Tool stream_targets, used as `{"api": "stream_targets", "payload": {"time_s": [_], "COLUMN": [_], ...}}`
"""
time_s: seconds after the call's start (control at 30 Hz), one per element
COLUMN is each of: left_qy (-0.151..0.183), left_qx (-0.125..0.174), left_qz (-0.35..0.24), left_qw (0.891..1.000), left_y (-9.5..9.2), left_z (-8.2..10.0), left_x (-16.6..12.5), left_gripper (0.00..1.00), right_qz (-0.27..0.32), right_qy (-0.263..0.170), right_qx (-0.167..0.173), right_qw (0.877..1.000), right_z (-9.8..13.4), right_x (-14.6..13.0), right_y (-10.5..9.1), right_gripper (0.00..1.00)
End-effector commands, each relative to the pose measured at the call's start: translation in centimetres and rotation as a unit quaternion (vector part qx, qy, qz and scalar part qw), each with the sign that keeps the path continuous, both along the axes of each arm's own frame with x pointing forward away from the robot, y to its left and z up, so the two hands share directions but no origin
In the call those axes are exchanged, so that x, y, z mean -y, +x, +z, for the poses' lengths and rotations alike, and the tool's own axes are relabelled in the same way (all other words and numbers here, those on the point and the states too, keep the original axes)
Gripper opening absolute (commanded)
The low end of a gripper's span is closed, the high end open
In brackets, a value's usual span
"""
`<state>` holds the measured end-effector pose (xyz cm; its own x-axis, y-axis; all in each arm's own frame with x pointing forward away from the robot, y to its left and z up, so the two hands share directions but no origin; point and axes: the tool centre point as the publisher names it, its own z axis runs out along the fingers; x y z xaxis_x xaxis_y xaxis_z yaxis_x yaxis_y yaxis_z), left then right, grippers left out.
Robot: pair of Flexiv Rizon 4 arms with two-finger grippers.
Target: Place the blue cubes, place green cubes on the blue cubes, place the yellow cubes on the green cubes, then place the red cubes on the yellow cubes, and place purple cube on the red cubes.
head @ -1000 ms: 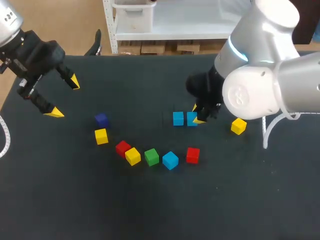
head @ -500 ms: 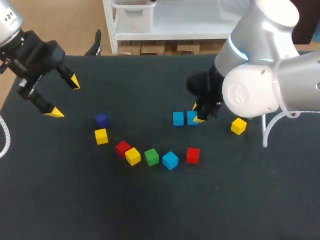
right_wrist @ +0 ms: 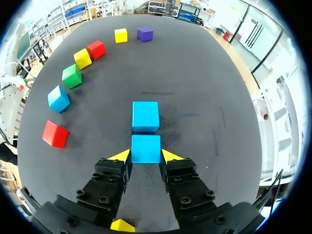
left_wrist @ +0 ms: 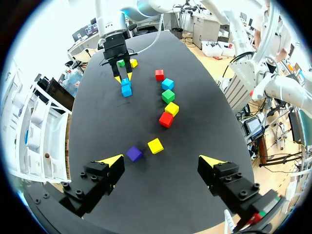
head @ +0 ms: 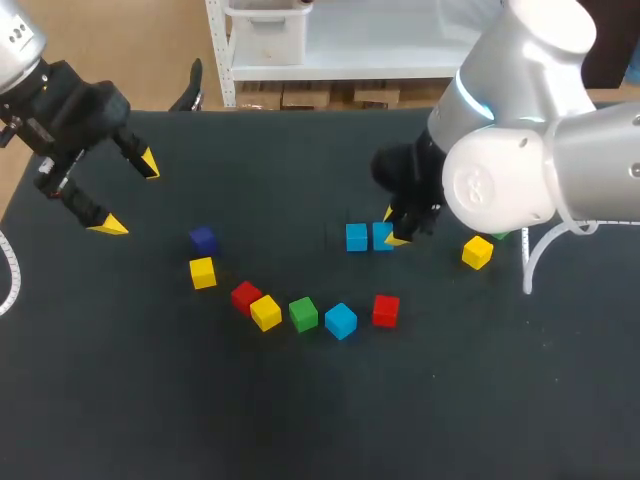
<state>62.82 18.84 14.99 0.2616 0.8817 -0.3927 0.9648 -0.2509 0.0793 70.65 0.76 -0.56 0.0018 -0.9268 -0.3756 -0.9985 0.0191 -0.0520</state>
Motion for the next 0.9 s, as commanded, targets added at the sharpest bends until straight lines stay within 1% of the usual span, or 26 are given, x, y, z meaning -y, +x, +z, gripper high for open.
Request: {"api": "stream_targets", "payload": {"time_s": [0.03, 0.3, 0.4, 0.47, 0.5, 0.53, 0.6, 0.67, 0.7, 0.9], "left_qy": [0.001, 0.001, 0.001, 0.001, 0.001, 0.001, 0.001, 0.001, 0.001, 0.001], "left_qx": [0.0, 0.0, 0.0, 0.0, 0.0, 0.0, 0.0, 0.0, 0.0, 0.0], "left_qz": [-0.001, -0.001, -0.001, -0.001, -0.001, -0.001, -0.001, -0.001, -0.001, -0.001], "left_qw": [1.0, 1.0, 1.0, 1.0, 1.0, 1.0, 1.0, 1.0, 1.0, 1.0], "left_y": [0.07, 0.07, 0.07, 0.07, 0.07, 0.07, 0.07, 0.07, 0.07, 0.07], "left_z": [0.03, 0.03, 0.03, 0.03, 0.03, 0.03, 0.03, 0.03, 0.03, 0.03], "left_x": [0.0, 0.0, 0.0, 0.0, 0.0, 0.0, 0.0, 0.0, 0.0, 0.0], "left_gripper": [1.0, 1.0, 1.0, 1.0, 1.0, 1.0, 1.0, 1.0, 1.0, 1.0], "right_qz": [0.001, 0.002, 0.003, 0.005, 0.007, 0.008, 0.009, 0.009, 0.009, 0.007], "right_qy": [0.001, 0.002, 0.003, 0.004, 0.004, 0.005, 0.005, 0.005, 0.005, 0.006], "right_qx": [-0.002, -0.002, -0.003, -0.004, -0.005, -0.005, -0.006, -0.007, -0.007, -0.011], "right_qw": [1.0, 1.0, 1.0, 1.0, 1.0, 1.0, 1.0, 1.0, 1.0, 1.0], "right_z": [-0.05, -0.08, -0.1, -0.11, -0.11, -0.15, -0.17, -0.23, -0.26, -0.09], "right_x": [0.06, 0.06, 0.05, 0.05, 0.05, 0.04, 0.05, 0.13, 0.16, 0.56], "right_y": [0.14, 0.17, 0.19, 0.21, 0.21, 0.21, 0.21, 0.21, 0.22, 0.22], "right_gripper": [0.0, 0.0, 0.15, 0.32, 0.38, 0.47, 0.78, 0.87, 1.0, 1.0]}}
